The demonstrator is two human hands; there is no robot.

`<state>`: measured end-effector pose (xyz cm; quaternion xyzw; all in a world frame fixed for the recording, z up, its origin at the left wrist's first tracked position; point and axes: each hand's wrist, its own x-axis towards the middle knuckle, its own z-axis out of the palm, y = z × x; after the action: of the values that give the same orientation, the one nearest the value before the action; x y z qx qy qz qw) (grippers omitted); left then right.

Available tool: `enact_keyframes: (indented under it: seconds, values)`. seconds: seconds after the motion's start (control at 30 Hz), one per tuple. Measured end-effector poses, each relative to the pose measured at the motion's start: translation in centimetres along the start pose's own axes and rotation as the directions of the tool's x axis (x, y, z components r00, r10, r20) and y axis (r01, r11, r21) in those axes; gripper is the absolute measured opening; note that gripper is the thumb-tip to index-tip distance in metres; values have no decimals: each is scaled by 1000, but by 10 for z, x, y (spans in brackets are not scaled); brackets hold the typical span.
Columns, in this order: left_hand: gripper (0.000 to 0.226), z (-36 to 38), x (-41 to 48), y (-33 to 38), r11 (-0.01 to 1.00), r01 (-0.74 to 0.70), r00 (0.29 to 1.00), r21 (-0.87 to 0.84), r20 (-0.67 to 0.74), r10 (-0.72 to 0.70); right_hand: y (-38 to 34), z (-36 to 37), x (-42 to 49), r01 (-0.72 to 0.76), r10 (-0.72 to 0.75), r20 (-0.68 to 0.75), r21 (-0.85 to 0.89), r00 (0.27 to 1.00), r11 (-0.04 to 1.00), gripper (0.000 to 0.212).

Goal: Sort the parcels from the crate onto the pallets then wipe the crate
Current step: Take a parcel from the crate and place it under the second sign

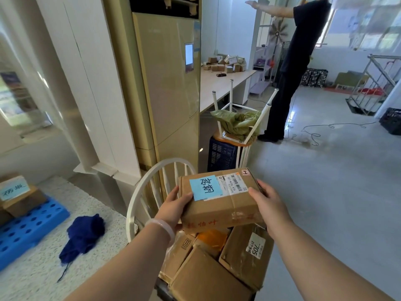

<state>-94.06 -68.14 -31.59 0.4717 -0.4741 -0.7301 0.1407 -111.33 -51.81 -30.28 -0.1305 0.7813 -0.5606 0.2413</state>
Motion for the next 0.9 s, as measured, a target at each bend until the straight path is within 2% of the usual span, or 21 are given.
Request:
enact_keyframes:
  seconds: [0.13, 0.2, 0.33, 0.47, 0.67, 0.8, 0.9]
  values:
    - [80, 4, 1, -4, 993, -36, 996, -114, -82, 27, 0, 16, -4, -65, 65, -87, -5, 994, 998, 91]
    - [85, 8, -2, -5, 986, -71, 992, -151, -113, 54, 3, 27, -7, -118, 119, -84, 18, 989, 993, 105]
    - [99, 19, -10, -11, 981, -138, 977, -138, -181, 112, 0, 56, -20, -197, 178, 113, 185, 978, 963, 124]
    - [115, 16, -14, -21, 974, -195, 959, -117, -232, 164, -3, 73, -29, -197, 180, 97, 228, 979, 954, 114]
    - [118, -23, -27, -18, 964, -249, 954, -90, -193, 228, -17, 82, -35, -149, 130, 123, 162, 984, 976, 111]
    - [87, -78, -39, -3, 954, -277, 958, -116, -109, 265, -27, 103, -44, -86, 62, 290, 73, 955, 994, 107]
    - [80, -119, -51, 3, 976, -209, 978, -65, -15, 209, -34, 131, -56, -34, 36, 377, -12, 925, 999, 103]
